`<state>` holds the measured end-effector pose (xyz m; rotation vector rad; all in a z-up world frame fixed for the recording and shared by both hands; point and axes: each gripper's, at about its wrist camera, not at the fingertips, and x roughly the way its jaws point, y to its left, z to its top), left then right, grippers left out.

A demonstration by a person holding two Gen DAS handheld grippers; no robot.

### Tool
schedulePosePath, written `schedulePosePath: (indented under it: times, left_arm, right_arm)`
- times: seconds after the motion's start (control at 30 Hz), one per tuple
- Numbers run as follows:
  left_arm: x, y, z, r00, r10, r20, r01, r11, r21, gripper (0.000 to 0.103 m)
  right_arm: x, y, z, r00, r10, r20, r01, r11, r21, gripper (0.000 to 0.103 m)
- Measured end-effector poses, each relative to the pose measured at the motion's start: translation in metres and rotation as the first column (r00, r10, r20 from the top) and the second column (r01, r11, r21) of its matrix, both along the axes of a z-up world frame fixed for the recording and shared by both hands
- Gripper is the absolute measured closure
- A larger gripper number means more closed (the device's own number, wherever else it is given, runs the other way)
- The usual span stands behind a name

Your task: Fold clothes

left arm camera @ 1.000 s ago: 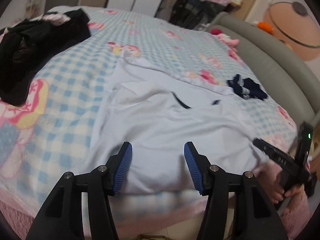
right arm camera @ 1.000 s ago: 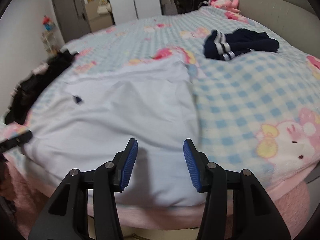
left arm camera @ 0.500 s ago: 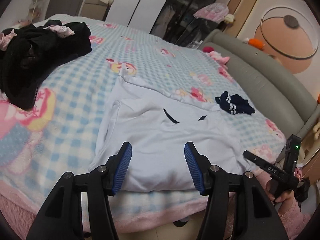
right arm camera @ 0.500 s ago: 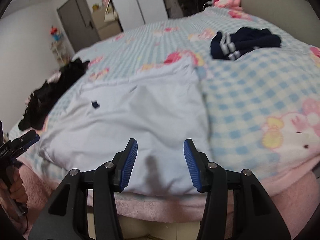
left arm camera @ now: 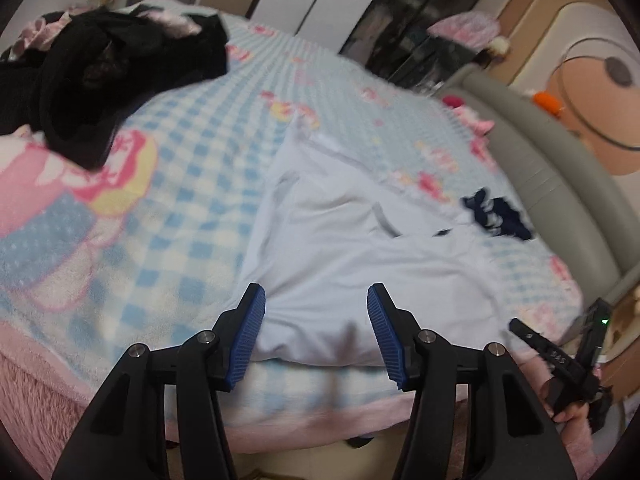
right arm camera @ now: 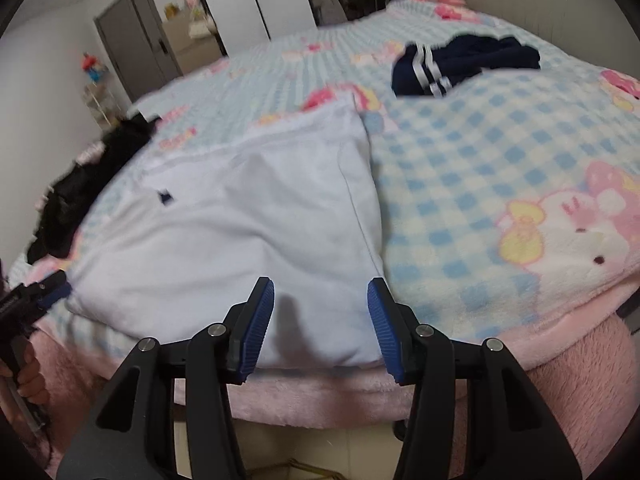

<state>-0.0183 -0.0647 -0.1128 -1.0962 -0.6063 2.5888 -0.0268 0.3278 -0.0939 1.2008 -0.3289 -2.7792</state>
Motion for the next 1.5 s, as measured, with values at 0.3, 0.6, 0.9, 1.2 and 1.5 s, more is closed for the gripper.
schedulePosePath:
  times: [0.3,0.6,0.9,1.2,1.5]
  left_arm:
    - [-0.007,-0.016,-0.02,0.991,0.079,0.109,-0.077,0.997,-0.024,0.052]
    - [-0.006,-0.043,-0.036,0.962,0.194,0.191,-0.192,0.981,-0.032,0.05]
    - [-0.011,-0.026,-0.002,0.987,0.158,0.024,-0.155,0.982,-0.103,0.05]
    - [-0.109,0.046,0.005,0.99,-0.138,0.037,0.142,0.95,-0.277,0.048]
    - [-0.14,0.091,-0.032,0.969,-0.206,0.133,0.245,0.856,-0.455,0.048]
  right_arm:
    - [-0.001,0.013,-0.021,0.99,-0.067,0.125,0.065,0.998,0.022,0.053]
    - [0.006,0.016,-0.012,0.994,-0.075,0.075,0.076,0.997,-0.004,0.053]
    - [0.007,0.02,-0.013,0.981,-0.154,0.114,0.145,0.986,0.086,0.053]
    - [-0.069,-0.046,0.034,0.991,0.135,-0.012,-0.132,0.981,0.139,0.053]
    - [-0.124,-0.084,-0.007,0.965,0.255,0.054,-0.26,0.954,0.151,0.053]
